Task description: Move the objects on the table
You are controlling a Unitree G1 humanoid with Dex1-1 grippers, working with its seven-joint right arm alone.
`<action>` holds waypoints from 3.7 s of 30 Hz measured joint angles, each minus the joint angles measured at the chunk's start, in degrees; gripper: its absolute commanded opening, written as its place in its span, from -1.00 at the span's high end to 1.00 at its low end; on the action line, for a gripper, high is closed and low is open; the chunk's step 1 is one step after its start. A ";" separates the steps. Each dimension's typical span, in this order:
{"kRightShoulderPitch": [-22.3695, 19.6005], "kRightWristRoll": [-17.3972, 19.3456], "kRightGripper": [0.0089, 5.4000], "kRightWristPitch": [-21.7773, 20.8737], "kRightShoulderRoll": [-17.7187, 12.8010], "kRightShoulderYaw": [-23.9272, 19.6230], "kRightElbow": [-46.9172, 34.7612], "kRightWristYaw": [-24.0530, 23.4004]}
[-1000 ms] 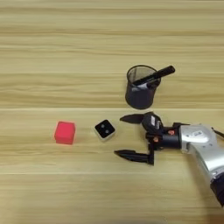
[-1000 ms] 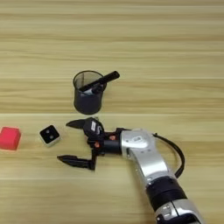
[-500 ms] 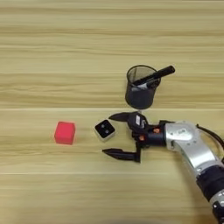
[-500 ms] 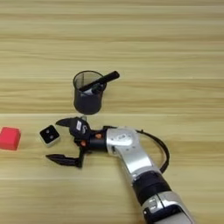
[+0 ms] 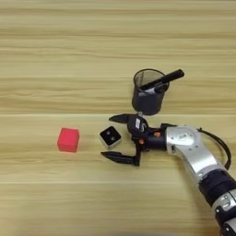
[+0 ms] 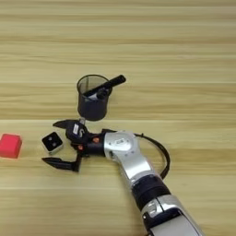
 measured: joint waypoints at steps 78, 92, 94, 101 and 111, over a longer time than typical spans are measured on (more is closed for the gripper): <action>-3.97 7.30 -0.17 -3.78 -19.59 -14.12 14.24 16.66; -7.55 4.85 -0.17 -8.21 -19.50 -14.78 23.21 14.48; -7.84 4.63 -0.28 -8.85 -19.49 -14.78 23.90 14.45; -8.43 4.17 -0.53 -9.11 -19.29 -14.85 25.21 14.39; -8.64 4.22 -0.89 -8.93 -18.75 -15.02 24.51 15.01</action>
